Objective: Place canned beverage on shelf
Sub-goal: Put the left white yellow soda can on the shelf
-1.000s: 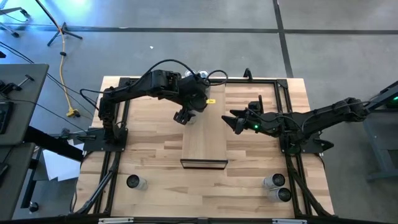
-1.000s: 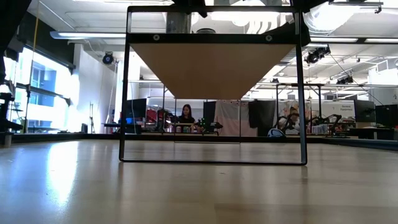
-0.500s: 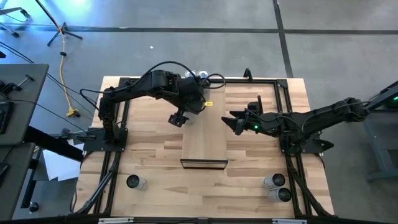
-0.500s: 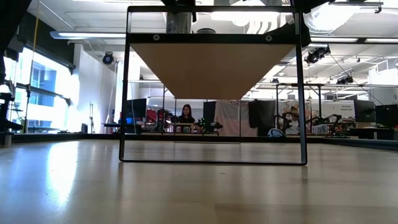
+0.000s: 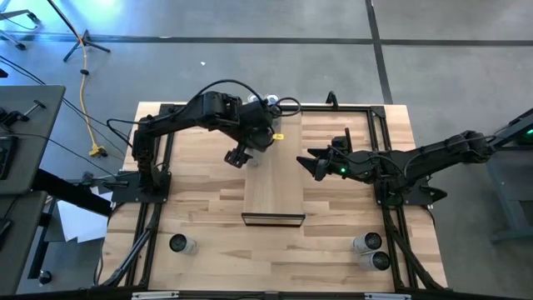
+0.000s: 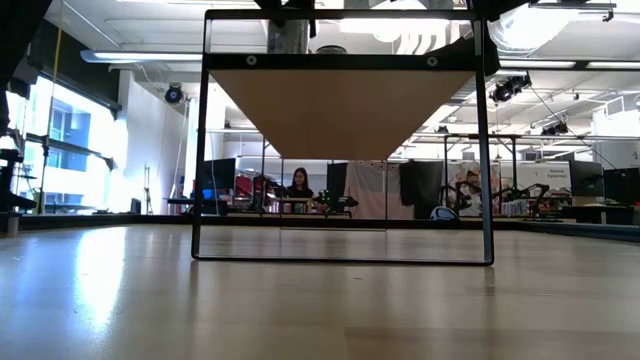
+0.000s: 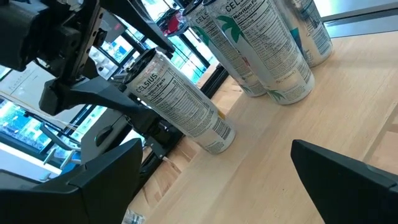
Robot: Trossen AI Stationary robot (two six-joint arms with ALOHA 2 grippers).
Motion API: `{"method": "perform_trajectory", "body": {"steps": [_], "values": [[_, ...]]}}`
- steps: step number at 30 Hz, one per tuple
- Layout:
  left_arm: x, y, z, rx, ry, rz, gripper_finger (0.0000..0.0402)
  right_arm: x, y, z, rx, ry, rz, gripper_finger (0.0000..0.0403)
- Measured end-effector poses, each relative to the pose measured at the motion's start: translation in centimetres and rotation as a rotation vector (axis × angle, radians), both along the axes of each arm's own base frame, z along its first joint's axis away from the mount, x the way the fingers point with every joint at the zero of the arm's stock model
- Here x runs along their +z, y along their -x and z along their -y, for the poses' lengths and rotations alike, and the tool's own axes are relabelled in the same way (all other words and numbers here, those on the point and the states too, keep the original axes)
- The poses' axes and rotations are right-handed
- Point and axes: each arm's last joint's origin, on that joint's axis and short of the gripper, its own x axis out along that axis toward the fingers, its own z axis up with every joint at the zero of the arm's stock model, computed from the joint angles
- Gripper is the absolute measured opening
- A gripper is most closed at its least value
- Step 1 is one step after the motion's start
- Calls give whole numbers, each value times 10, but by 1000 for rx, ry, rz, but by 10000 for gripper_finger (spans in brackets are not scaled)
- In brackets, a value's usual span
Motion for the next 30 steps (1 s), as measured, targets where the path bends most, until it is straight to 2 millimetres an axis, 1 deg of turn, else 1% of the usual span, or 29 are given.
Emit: {"method": "perform_trajectory", "body": {"steps": [11,18,26,30], "values": [[-9,-5,-4,22,10,-46,376,0,0,0,2,-4,1,397],[-9,-6,1,3,9,-34,376,-1,0,0,3,-3,-6,397],[-9,-6,1,10,10,-33,376,-1,0,0,5,1,-7,397],[-9,-6,-1,46,-22,-34,376,-1,0,0,2,1,-7,397]]}}
